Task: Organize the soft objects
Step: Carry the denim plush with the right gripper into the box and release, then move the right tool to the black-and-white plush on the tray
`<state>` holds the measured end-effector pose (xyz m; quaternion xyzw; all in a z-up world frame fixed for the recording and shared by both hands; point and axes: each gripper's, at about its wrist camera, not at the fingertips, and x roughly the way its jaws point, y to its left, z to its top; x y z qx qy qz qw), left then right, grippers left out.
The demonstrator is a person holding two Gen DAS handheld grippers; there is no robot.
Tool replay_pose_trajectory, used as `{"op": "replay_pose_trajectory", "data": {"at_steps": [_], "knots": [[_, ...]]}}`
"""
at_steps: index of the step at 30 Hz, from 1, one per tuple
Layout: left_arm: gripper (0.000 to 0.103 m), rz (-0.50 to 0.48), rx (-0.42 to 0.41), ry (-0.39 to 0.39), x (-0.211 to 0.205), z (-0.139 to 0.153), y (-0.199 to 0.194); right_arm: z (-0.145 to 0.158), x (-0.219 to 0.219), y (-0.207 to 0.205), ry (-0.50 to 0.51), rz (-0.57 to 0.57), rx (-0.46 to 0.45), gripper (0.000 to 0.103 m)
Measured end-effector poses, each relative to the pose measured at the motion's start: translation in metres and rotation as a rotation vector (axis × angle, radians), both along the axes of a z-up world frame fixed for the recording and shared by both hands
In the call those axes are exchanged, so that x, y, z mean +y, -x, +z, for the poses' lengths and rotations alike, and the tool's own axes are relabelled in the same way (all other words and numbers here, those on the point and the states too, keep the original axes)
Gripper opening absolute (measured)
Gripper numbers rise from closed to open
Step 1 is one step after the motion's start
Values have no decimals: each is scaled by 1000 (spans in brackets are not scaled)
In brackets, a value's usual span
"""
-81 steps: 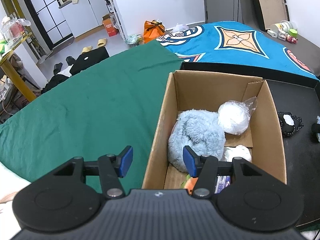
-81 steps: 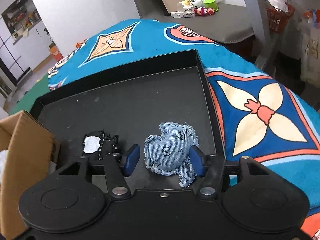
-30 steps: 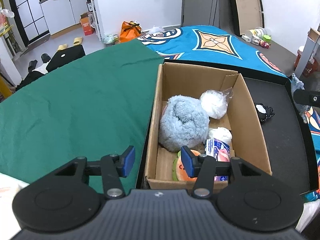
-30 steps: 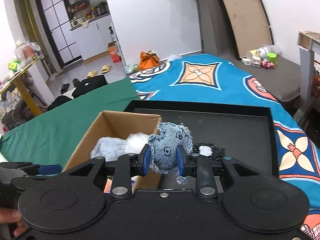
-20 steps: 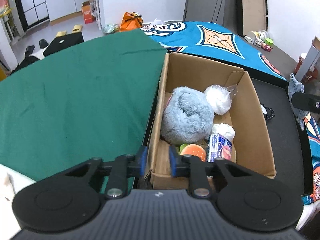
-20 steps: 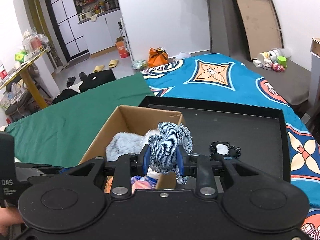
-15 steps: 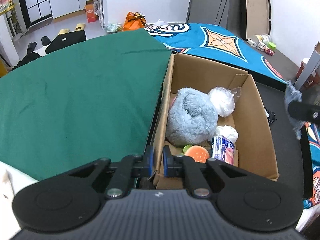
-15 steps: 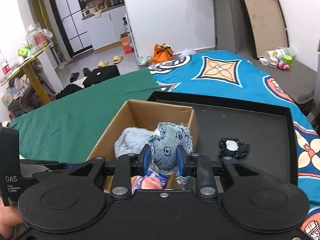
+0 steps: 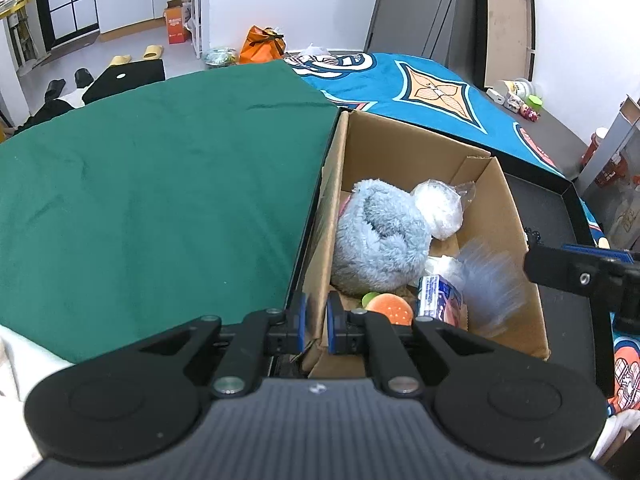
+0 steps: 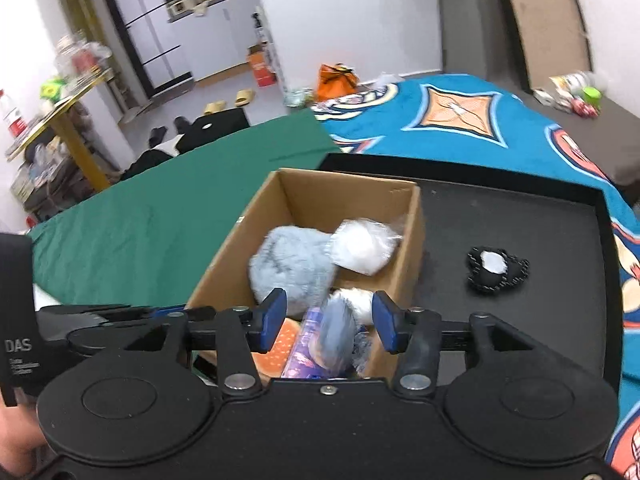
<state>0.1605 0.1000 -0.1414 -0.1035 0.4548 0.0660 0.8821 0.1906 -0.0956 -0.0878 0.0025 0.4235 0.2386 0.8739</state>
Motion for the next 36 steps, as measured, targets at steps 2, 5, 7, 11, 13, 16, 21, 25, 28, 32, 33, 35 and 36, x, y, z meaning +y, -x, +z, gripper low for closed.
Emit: {"op": "replay_pose_trajectory", "data": {"at_steps": [2, 5, 7, 11, 13, 16, 21, 25, 28, 32, 33, 35, 36], "knots": [[9, 2, 1, 0, 0, 0, 0, -1, -8, -2, 6, -21, 8, 48], [9, 1, 6, -6, -2, 2, -1, -5, -17, -2, 19, -41, 11, 54], [9, 8, 3, -17, -3, 5, -1, -7, -24, -3, 30, -53, 10, 56], [9, 5, -7, -48, -9, 10, -1, -11, -37, -9, 37, -66, 16, 65], [9, 6, 0, -63, -11, 11, -2, -11, -43, -13, 41, -68, 6, 68], [12, 21, 1, -70, -11, 14, -4, -11, -51, -19, 50, -67, 0, 72], [13, 25, 13, -87, -17, 18, -11, -14, -63, -32, 61, -65, -12, 73], [16, 28, 33, -105, -22, 17, -18, -19, -73, -43, 49, -65, -13, 73], [23, 39, 42, -116, -26, 17, -22, -22, -77, -50, 27, -60, -16, 70], [37, 53, 54, -156, -30, 17, -25, -29, -83, -62, 2, -64, -3, 69], [40, 56, 56, -169, -31, 17, -25, -31, -84, -65, -5, -70, -2, 69], [43, 60, 65, -196, -33, 17, -27, -38, -89, -71, -30, -87, 3, 67], [44, 59, 70, -207, -35, 17, -29, -42, -92, -73, -44, -96, 9, 66]]}}
